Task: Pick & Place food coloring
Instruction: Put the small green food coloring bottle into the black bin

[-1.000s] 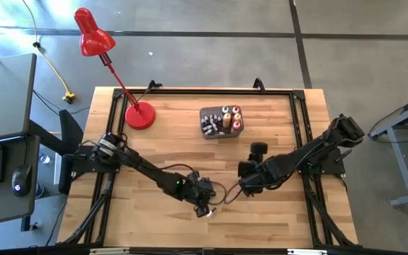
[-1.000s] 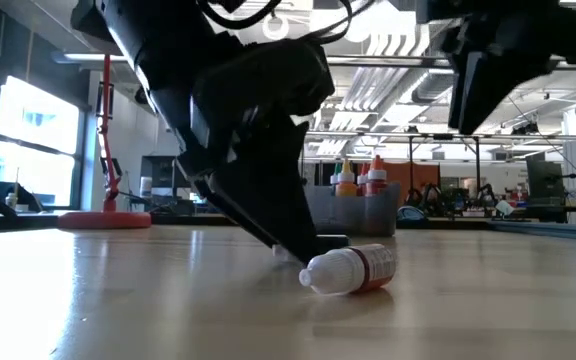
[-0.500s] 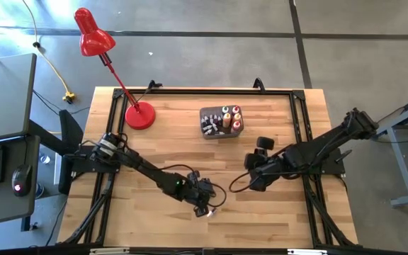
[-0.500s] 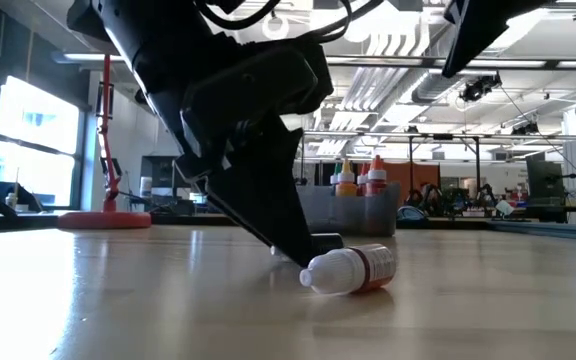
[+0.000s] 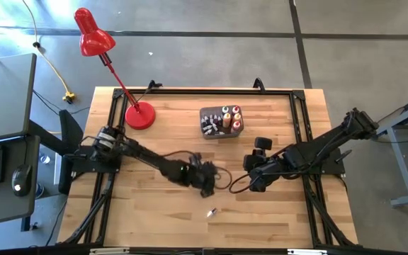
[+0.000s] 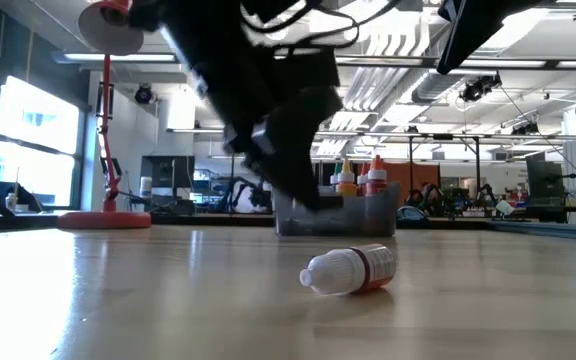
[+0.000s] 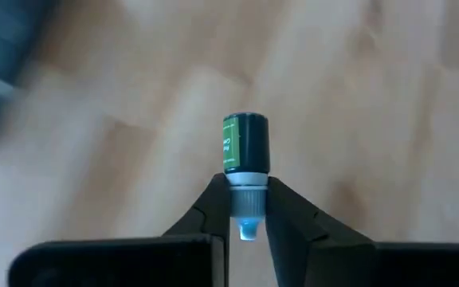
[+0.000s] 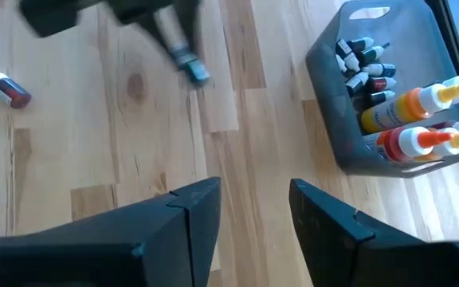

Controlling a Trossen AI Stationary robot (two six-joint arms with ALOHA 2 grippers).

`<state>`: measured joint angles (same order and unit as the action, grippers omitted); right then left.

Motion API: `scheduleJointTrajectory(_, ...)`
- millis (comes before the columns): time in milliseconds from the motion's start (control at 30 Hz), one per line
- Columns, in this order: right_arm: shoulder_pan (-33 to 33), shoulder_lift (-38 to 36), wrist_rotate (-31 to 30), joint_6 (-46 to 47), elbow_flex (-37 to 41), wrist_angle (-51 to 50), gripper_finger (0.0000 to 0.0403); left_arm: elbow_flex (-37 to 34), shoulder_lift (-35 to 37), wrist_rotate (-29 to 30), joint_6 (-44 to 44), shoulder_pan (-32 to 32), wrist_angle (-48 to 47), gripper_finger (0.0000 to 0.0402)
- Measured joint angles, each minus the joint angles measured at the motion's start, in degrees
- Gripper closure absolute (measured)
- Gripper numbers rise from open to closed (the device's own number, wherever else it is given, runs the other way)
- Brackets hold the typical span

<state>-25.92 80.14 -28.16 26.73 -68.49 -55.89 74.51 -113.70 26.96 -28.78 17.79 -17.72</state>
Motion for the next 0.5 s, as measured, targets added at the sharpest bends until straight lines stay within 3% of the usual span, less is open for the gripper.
scheduleJointTrajectory(267,-0.02,0.02,0.01,0.18,0.0,-0.23,0.0258,11.38,1.33,11.58,13.89,-9.76,-14.52,0.035)
scheduleJointTrajectory(500,0.0,0.02,0.67,0.23,0.0,-0.34,0.0258,18.32,1.37,8.19,18.57,-20.76,-19.85,0.0339)
